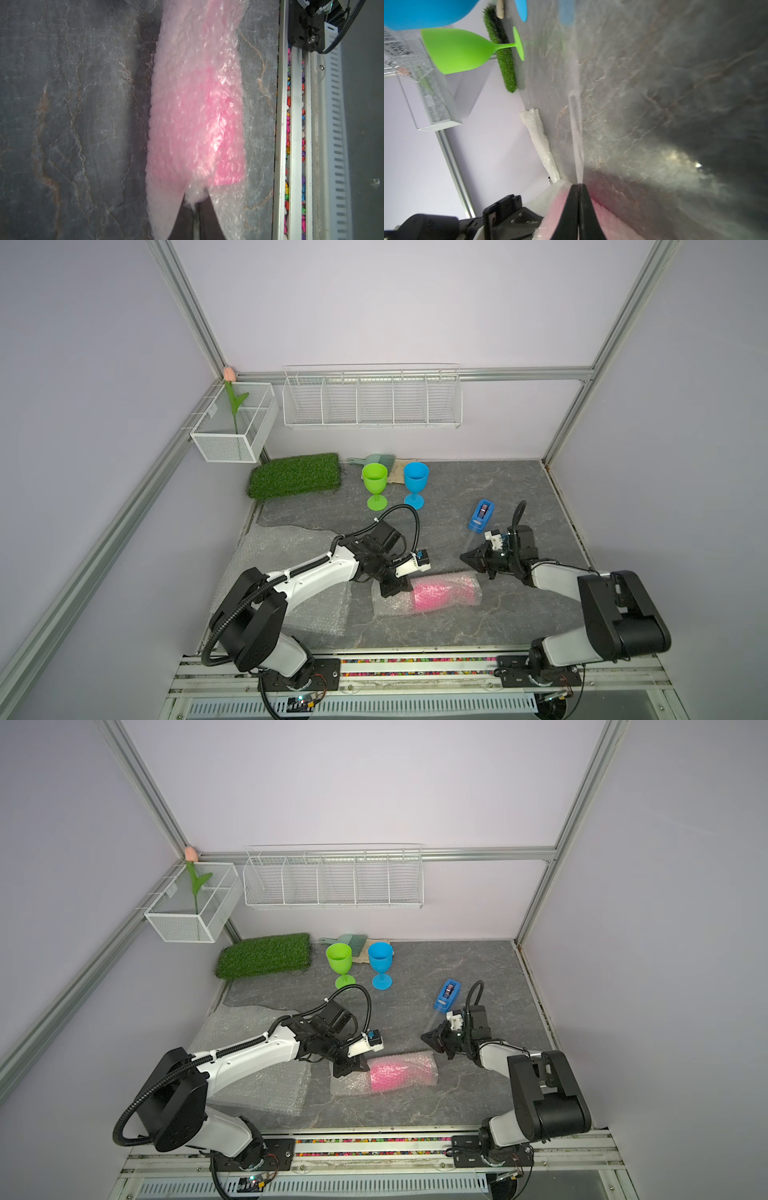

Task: Wrap wine glasses in bubble wrap
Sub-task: Pull the tape from the tape cutter.

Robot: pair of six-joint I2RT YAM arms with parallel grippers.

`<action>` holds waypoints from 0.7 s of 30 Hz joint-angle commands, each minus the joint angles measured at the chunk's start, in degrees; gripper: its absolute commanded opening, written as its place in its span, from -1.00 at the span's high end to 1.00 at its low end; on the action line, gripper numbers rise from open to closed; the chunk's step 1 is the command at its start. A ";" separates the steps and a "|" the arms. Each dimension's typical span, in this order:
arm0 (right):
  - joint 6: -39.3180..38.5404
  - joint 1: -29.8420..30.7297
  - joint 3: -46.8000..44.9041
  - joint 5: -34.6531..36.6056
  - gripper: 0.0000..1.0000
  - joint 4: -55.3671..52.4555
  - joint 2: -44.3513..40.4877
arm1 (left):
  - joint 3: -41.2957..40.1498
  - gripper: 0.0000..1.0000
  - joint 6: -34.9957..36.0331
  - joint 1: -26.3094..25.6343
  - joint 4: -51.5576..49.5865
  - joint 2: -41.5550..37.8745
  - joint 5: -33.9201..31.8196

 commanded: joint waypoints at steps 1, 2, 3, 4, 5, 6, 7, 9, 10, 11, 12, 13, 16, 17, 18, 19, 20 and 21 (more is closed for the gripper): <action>1.05 1.08 -2.66 -0.15 0.71 6.17 3.34 | 1.26 0.86 1.47 -0.38 -2.39 0.88 0.29; 1.10 1.34 -3.25 0.09 0.63 6.72 4.02 | 1.18 0.86 1.48 -0.41 -2.43 0.78 0.35; 1.16 1.50 -3.66 0.21 0.55 7.07 4.58 | 1.18 0.86 1.46 -0.40 -2.35 0.86 0.44; 1.44 1.76 -4.31 0.16 0.50 7.89 5.07 | 1.18 0.86 1.48 -0.38 -2.32 0.88 0.47; 1.88 2.03 -4.76 0.04 0.46 8.77 5.35 | 1.18 0.86 1.48 -0.41 -2.25 0.99 0.53; 2.35 2.29 -5.31 -0.05 0.42 9.43 5.20 | 1.18 0.86 1.47 -0.41 -2.21 1.07 0.52; 2.97 2.64 -5.89 -0.06 0.37 9.98 4.78 | 1.25 0.86 1.45 -0.41 -2.21 1.04 0.53; 3.26 2.76 -6.27 0.18 0.30 9.04 3.27 | 1.27 0.86 1.55 -0.41 -2.21 1.33 0.59; 3.24 4.50 -6.41 0.42 0.25 8.00 2.00 | 1.35 0.86 1.52 -0.41 -2.21 1.51 0.63; 3.15 4.90 -6.47 0.68 0.19 6.34 0.49 | 1.43 0.86 1.60 -0.40 -2.31 1.73 0.63; 2.77 5.13 -6.46 1.05 0.14 4.55 -0.92 | 1.50 0.86 1.65 -0.41 -2.42 1.86 0.63; 2.31 5.25 -6.46 1.53 0.08 1.77 -2.85 | 1.66 0.86 1.82 -0.41 -2.62 2.06 0.59; -0.46 5.29 -5.79 3.17 -0.07 -8.45 -9.26 | 1.94 0.86 1.91 -0.41 -2.91 2.54 0.57; -1.96 5.29 -5.09 3.93 -0.11 -12.91 -11.68 | 1.97 0.86 2.03 -0.41 -3.00 2.66 0.61; -3.24 5.22 -4.32 4.70 -0.14 -16.53 -13.72 | 2.05 0.86 2.05 -0.41 -3.05 2.76 0.61; -4.83 5.15 -3.17 5.70 -0.17 -21.20 -16.14 | 2.14 0.86 2.18 -0.36 -3.16 2.92 0.64; -6.28 4.97 -1.88 6.72 -0.19 -25.43 -18.34 | 2.27 0.86 2.21 -0.41 -3.36 3.10 0.66; -7.50 4.77 -0.75 7.62 -0.20 -28.52 -19.94 | 2.32 0.87 2.22 -0.41 -3.44 3.17 0.72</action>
